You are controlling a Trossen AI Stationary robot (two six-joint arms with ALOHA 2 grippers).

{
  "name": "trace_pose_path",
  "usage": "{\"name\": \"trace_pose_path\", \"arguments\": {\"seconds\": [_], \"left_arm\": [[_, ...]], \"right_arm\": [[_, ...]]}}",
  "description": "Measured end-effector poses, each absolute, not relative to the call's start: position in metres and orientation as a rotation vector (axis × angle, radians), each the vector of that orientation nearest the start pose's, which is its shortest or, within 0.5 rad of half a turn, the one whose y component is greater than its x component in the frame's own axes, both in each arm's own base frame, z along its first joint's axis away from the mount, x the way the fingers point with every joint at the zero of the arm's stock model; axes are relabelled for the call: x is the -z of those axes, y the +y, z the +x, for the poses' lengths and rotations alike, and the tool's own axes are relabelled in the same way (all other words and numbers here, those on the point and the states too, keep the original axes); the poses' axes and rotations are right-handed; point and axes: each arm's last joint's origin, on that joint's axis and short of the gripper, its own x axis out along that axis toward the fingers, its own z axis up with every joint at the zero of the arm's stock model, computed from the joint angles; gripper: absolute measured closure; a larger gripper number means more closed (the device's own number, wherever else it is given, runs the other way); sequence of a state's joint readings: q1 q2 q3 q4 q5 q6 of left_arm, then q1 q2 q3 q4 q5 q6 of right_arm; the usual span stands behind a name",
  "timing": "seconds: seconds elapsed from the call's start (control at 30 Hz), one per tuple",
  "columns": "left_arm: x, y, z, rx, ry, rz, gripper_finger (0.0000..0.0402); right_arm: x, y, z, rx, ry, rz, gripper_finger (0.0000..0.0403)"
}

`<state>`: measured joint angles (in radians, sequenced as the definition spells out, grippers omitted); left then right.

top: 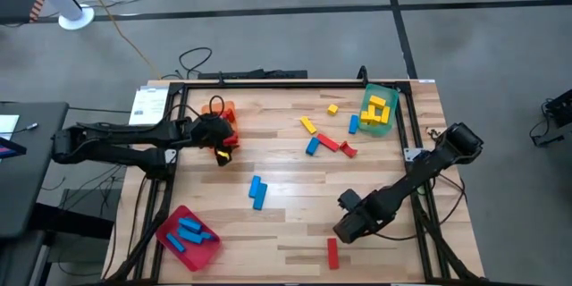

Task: Sort blocks
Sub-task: Put the yellow wooden block into the green bin

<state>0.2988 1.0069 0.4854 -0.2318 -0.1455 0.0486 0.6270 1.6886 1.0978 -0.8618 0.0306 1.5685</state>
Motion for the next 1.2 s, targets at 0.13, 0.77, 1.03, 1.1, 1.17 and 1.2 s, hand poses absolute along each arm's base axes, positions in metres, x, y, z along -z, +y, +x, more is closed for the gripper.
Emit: {"name": "trace_pose_path", "arguments": {"seconds": [0.13,0.77,1.03,1.1,1.17,1.2], "left_arm": [[-0.191,0.056,0.184,-0.379,0.757,-0.002,0.0146],[-0.193,0.053,0.186,-0.358,0.737,0.019,0.0145],[-0.200,0.045,0.189,-0.318,0.676,0.045,0.0145],[-0.204,0.042,0.187,-0.304,0.647,0.053,0.0145],[-0.211,0.038,0.185,-0.291,0.601,0.065,0.0145],[-0.215,0.037,0.184,-0.286,0.574,0.070,0.0145]], "right_arm": [[-0.172,0.172,0.237,0.700,1.392,0.827,0.0116],[-0.171,0.176,0.254,0.589,1.326,0.925,0.0101],[-0.148,0.180,0.256,0.613,1.439,0.894,0.0101],[-0.147,0.180,0.257,0.609,1.442,0.890,0.0103],[-0.147,0.179,0.258,0.610,1.440,0.891,0.0111],[-0.147,0.178,0.258,0.608,1.439,0.893,0.0117]]}}
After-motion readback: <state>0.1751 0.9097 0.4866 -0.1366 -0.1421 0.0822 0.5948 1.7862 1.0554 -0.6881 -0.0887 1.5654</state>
